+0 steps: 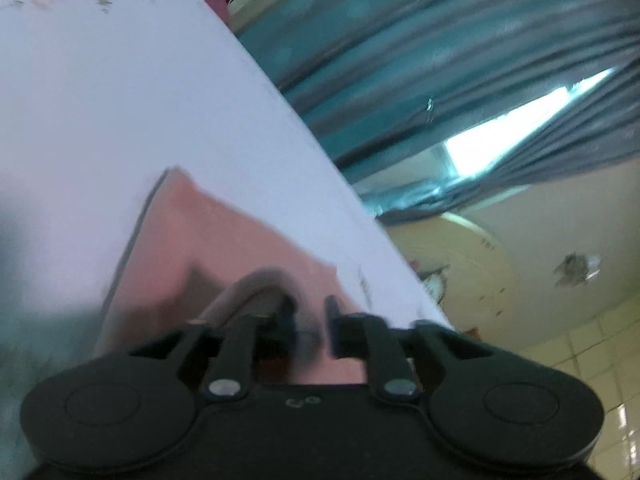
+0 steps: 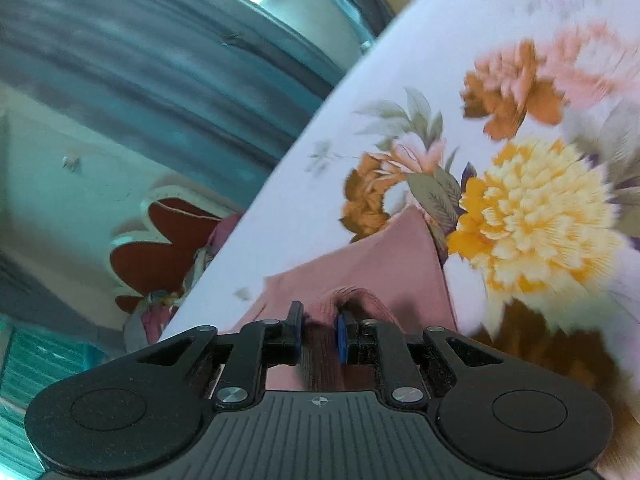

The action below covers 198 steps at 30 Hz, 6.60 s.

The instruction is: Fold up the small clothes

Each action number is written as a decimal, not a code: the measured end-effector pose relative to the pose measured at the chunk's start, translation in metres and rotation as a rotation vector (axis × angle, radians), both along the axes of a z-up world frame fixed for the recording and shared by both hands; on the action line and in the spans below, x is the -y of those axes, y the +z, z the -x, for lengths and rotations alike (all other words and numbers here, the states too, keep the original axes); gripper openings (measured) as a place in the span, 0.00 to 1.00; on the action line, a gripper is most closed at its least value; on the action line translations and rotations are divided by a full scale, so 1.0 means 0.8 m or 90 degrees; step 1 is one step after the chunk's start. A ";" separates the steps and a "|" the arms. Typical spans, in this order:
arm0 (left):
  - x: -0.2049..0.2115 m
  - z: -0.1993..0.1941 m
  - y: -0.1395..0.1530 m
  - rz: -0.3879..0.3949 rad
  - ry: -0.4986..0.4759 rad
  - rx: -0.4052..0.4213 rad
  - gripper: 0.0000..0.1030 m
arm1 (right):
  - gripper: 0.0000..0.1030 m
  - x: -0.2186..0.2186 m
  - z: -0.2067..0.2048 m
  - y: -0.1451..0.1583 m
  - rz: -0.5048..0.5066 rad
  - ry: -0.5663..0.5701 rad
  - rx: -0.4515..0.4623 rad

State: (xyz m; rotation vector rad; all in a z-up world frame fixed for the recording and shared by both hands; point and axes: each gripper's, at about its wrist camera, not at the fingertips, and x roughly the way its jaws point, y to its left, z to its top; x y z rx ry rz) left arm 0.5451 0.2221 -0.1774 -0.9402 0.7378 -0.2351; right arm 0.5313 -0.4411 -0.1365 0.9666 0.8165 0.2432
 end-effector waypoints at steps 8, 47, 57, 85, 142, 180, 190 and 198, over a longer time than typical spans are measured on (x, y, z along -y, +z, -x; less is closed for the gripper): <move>-0.001 0.007 0.013 -0.113 -0.071 0.042 0.65 | 0.66 0.015 0.008 0.018 0.131 0.024 0.085; 0.009 -0.007 0.043 -0.349 -0.074 0.093 0.73 | 0.62 -0.050 0.015 0.027 0.351 0.023 0.165; 0.062 -0.045 0.017 -0.457 -0.240 0.020 0.56 | 0.48 -0.110 -0.022 -0.006 0.462 0.173 0.091; 0.014 0.124 0.027 -0.388 -0.216 0.035 0.52 | 0.36 -0.040 0.148 0.004 0.344 0.257 0.040; 0.225 0.114 0.020 -0.489 -0.326 0.154 0.61 | 0.26 -0.133 0.165 0.030 0.488 0.221 0.105; 0.175 0.090 0.030 -0.505 -0.210 0.177 0.74 | 0.40 -0.209 0.111 0.038 0.433 0.312 0.221; 0.191 0.141 -0.015 -0.597 -0.249 0.120 0.75 | 0.40 -0.191 0.165 0.000 0.589 0.296 0.173; 0.098 0.161 0.010 -0.581 -0.119 0.064 0.73 | 0.40 -0.134 0.201 0.022 0.554 0.244 0.129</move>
